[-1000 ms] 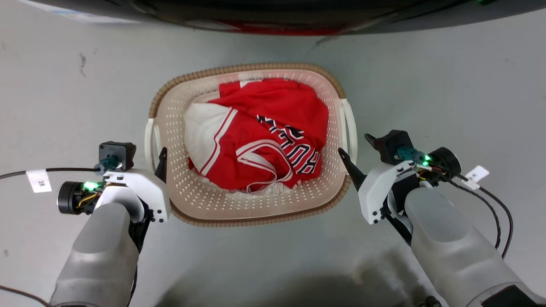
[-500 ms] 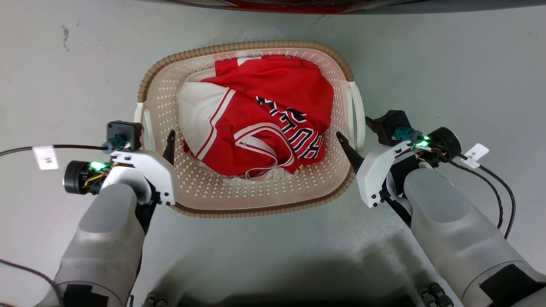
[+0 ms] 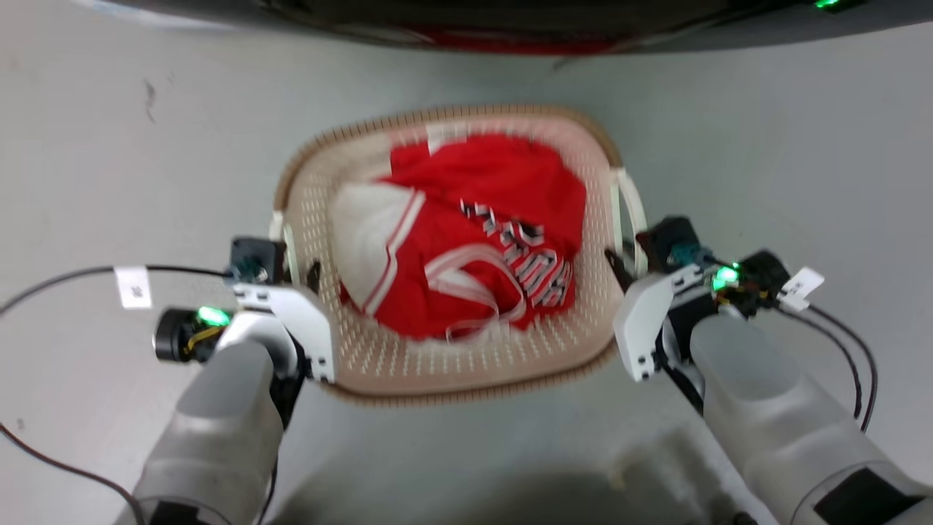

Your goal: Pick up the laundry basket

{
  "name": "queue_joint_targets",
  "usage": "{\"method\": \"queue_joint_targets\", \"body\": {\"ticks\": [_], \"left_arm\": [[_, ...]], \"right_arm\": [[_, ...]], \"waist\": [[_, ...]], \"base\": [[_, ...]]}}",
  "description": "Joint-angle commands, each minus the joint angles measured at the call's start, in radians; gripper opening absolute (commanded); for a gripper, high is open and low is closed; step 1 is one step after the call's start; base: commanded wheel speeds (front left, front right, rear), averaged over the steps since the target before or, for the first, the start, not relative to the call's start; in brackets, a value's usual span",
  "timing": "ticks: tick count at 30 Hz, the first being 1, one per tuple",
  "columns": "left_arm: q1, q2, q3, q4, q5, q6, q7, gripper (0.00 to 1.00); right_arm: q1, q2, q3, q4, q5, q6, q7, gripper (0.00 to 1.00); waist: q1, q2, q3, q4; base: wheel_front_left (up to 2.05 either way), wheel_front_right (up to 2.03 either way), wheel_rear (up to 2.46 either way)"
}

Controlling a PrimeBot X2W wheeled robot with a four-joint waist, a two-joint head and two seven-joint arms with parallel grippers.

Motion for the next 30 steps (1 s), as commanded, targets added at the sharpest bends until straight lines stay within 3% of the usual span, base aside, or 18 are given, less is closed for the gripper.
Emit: {"method": "queue_joint_targets", "body": {"ticks": [1, 16, 30], "left_arm": [[0.022, -0.006, -0.021, 0.005, -0.005, -0.003, 0.016, 0.0], [0.161, -0.031, -0.185, -0.014, -0.168, -0.004, 0.185, 0.0], [0.279, -0.023, -0.316, -0.052, -0.322, -0.005, 0.338, 0.0]], "right_arm": [[0.013, 0.0, 0.016, 0.0, 0.01, 0.003, 0.008, 0.0], [0.159, 0.001, 0.124, 0.017, 0.141, 0.003, 0.168, 0.0], [0.275, -0.051, 0.216, -0.016, 0.268, 0.003, 0.252, 0.0]], "waist": [[-0.0001, 0.0, -0.063, 0.006], [-0.0001, 0.0, -0.38, 0.011], [-0.0001, 0.0, -0.619, 0.02]], "base": [[0.0, 0.0, 0.0], [0.0, 0.0, 0.0], [0.0, 0.0, 0.0]]}}
